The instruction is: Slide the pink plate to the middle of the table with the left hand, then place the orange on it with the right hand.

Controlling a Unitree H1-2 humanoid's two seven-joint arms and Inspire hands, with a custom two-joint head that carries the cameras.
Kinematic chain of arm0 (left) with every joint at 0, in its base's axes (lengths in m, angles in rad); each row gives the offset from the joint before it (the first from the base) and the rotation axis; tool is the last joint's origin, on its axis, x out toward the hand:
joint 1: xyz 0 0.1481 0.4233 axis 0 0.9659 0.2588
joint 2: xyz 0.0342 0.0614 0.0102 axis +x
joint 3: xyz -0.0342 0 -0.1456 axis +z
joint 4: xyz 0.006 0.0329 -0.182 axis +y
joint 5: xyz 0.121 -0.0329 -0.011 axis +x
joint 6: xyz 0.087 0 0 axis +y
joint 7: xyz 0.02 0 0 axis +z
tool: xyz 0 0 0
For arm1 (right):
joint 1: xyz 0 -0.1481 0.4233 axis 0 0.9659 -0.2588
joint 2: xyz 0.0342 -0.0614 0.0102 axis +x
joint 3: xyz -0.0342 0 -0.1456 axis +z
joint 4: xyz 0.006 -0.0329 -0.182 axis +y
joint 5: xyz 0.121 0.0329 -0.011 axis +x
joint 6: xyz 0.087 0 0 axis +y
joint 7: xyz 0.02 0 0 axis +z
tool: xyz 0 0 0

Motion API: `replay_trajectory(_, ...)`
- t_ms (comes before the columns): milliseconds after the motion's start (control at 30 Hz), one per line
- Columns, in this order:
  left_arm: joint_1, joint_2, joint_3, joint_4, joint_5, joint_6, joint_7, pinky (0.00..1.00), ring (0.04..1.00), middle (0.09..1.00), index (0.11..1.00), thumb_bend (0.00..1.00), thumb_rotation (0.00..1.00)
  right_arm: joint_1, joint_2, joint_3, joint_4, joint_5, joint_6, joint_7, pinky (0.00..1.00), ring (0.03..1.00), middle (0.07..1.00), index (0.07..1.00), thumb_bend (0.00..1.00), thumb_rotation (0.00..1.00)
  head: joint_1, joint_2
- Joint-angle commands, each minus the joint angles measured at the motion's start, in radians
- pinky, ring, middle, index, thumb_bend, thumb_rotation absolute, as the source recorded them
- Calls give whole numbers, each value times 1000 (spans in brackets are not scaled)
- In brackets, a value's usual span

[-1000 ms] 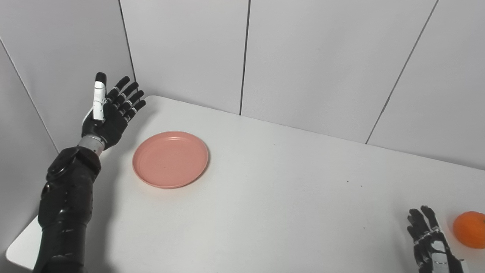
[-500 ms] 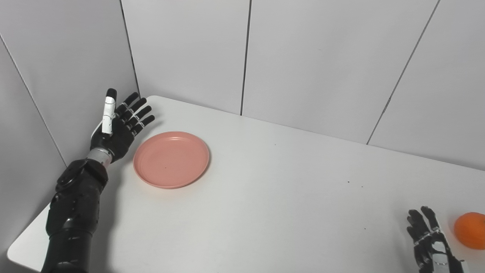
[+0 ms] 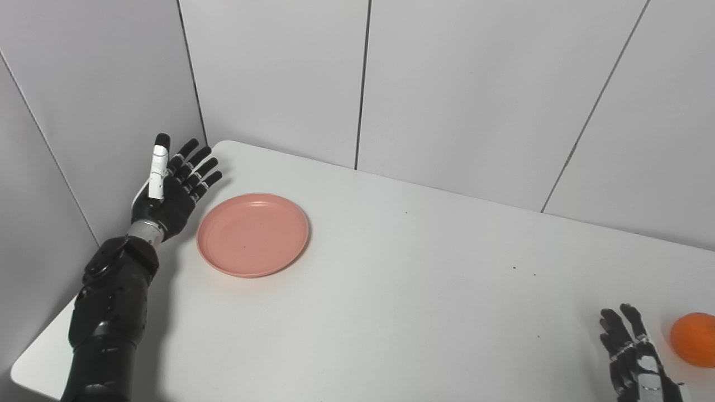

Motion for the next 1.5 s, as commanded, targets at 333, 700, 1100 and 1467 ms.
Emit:
replay_trajectory(333, -50, 67, -5, 80, 19, -83, -23, 857, 862, 868, 857, 991, 684, 86, 39, 28, 71, 18, 15, 6, 982, 934, 878, 929, 793, 880, -4, 13)
replay_trajectory(700, -84, 88, -7, 271, 29, -188, -84, 739, 809, 822, 810, 969, 682, 90, 35, 28, 65, 15, 17, 5, 980, 931, 881, 933, 790, 881, -4, 20)
replay_trajectory(1100, -113, 92, -20, 438, 32, -267, -152, 657, 754, 787, 800, 916, 708, 92, 35, 34, 59, 7, 15, 3, 977, 931, 881, 931, 777, 887, -10, 29)
replay_trajectory(1467, -47, 36, -61, 311, 27, -221, -155, 680, 793, 822, 808, 937, 694, 93, 42, 40, 47, 6, 27, -8, 968, 923, 870, 921, 780, 870, -18, 32)
